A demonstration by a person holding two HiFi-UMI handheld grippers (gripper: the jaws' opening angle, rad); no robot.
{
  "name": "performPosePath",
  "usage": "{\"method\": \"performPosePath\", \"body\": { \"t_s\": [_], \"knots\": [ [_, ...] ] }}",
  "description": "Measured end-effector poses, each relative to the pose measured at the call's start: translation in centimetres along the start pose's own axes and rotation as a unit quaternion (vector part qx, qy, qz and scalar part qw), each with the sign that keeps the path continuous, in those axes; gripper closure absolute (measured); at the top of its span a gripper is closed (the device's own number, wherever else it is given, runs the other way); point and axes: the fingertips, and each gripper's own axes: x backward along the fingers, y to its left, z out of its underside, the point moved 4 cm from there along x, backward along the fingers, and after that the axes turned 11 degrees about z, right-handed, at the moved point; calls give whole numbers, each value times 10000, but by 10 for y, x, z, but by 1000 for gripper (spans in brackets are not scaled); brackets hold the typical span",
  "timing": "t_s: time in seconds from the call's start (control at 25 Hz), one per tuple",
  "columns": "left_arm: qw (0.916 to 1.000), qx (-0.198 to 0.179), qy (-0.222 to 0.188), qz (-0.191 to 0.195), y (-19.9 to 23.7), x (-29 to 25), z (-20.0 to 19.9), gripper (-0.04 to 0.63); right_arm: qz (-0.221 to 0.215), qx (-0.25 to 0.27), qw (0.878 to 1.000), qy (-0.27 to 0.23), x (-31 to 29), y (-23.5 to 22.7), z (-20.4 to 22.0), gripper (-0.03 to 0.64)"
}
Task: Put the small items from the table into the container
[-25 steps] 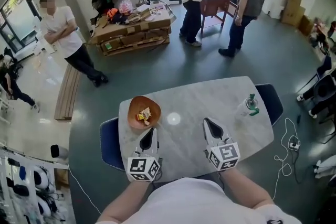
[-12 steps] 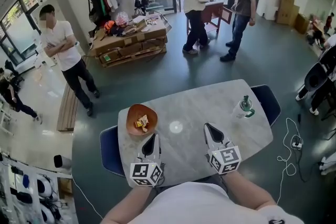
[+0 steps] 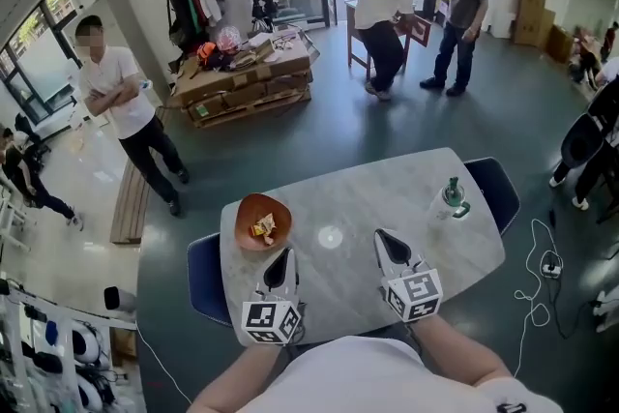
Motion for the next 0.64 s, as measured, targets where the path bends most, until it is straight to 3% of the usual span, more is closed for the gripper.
{"method": "performPosePath", "body": {
  "t_s": [0.64],
  "knots": [
    [9998, 78, -117, -137, 13, 13, -7, 591, -170, 67, 9998, -1, -7, 18, -7, 591]
  ]
}}
